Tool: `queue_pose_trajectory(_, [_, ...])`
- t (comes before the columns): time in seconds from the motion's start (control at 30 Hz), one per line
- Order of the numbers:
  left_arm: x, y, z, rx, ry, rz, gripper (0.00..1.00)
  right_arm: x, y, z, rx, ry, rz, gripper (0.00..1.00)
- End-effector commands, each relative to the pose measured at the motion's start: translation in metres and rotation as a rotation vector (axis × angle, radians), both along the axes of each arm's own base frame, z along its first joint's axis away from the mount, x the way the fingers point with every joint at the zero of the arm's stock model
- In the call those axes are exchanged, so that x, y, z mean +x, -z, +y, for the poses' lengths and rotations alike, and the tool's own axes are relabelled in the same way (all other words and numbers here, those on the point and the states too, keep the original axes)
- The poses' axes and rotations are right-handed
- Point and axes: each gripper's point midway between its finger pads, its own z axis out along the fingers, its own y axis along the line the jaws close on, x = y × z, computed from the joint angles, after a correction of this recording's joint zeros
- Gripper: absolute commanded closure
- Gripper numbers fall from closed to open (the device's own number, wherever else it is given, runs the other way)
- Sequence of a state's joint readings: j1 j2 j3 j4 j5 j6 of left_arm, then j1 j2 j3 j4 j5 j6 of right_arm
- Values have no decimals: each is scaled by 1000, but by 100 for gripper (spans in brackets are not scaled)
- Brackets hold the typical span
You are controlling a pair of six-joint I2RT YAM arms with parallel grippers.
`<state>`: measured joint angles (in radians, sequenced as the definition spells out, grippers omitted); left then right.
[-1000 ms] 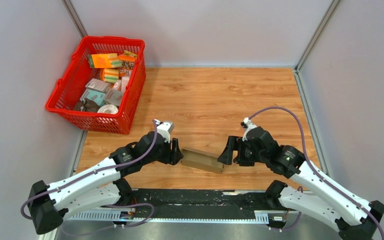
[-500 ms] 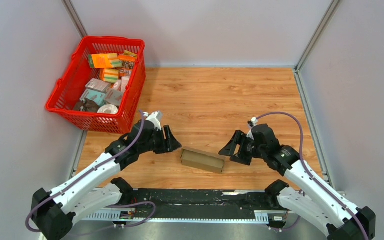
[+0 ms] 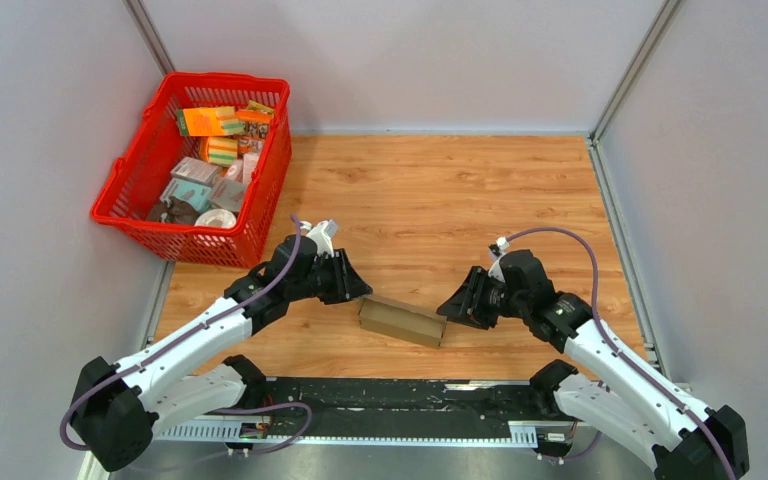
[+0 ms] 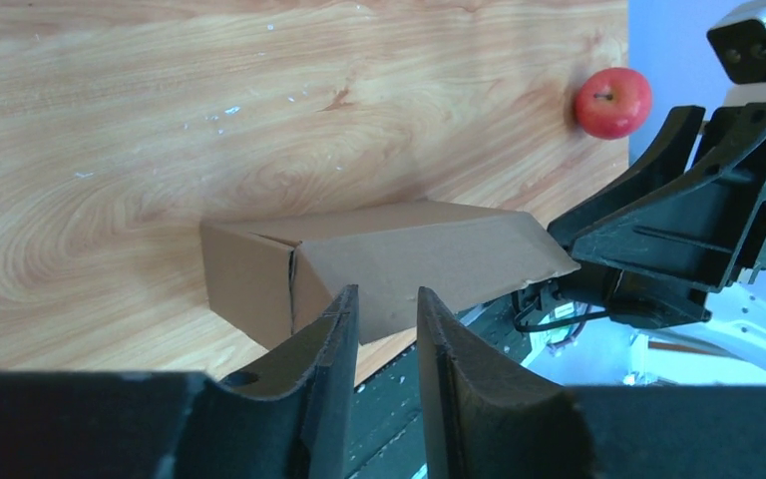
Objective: Fold the paper box
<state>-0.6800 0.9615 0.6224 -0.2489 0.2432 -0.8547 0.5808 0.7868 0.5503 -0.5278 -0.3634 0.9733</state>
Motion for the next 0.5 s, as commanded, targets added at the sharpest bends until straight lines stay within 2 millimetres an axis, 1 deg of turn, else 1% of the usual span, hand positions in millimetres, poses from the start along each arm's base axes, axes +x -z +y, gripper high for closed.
queue_pose_trajectory(0.0, [-2, 4, -5, -25, 26, 2, 67, -1, -3, 7, 42, -29, 0, 60])
queue_pose_trajectory(0.07, [-5, 11, -3, -17, 29, 13, 72, -3, 0, 6, 37, -35, 3, 62])
queue_pose_trajectory(0.17, [-10, 19, 1, -5, 31, 23, 75, -4, 3, 5, 27, -39, 5, 62])
queue_pose_trajectory(0.37, [-16, 33, 12, 36, 26, 27, 77, -6, 11, 4, 8, -65, 7, 64])
queue_pose_trajectory(0.4, [-17, 33, 12, 37, 26, 28, 77, -6, 11, 5, 9, -78, 4, 64])
queue_pose_trajectory(0.43, [-17, 30, 12, 31, 27, 17, 75, -8, 13, 5, 3, -89, 8, 63])
queue_pose_trajectory(0.47, [-16, 28, 13, 29, 26, 7, 65, -6, 11, 6, -5, -104, -9, 61])
